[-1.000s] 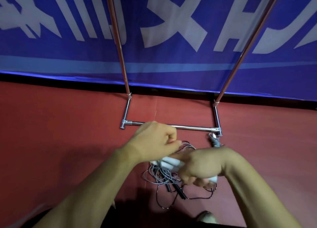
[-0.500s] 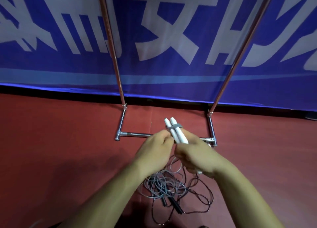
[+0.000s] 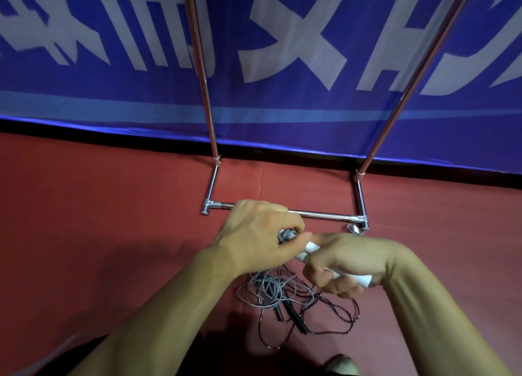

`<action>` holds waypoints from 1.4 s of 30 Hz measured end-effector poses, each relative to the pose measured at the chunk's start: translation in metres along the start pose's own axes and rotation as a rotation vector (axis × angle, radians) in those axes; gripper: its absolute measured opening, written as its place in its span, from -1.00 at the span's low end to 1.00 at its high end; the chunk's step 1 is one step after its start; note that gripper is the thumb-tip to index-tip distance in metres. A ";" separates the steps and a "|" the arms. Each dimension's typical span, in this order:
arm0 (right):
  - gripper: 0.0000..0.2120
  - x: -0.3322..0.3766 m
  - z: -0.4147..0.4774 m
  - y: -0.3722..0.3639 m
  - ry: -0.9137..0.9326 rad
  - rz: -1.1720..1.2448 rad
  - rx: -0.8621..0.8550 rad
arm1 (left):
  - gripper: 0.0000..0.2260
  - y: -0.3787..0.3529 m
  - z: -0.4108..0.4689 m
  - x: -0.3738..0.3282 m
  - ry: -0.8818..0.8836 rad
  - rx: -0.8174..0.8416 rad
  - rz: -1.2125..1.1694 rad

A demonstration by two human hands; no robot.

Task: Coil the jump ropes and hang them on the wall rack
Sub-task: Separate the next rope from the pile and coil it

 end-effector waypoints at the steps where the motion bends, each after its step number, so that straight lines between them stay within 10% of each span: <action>1: -0.62 -0.002 0.000 0.000 -0.007 0.037 0.044 | -0.74 0.000 0.000 -0.002 -0.012 -0.001 -0.004; 21: -0.42 -0.005 0.000 -0.006 -0.064 0.113 0.290 | -0.86 -0.001 0.003 -0.015 -0.107 0.244 -0.270; 31: -0.46 0.001 -0.009 -0.003 0.148 0.411 0.514 | -0.91 -0.013 0.005 0.001 0.305 0.277 -1.118; 42: -0.59 0.016 0.009 -0.008 0.301 0.537 0.407 | -0.76 -0.020 0.006 0.012 0.580 0.206 -1.141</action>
Point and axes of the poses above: each hand's wrist, its own z-axis towards the middle knuckle, its own y-axis out of the back of the hand, x = y × z, the point moved 5 cm from there along z, towards the middle knuckle, and after that the axes turned 10 degrees about z, right-handed, at the moved point
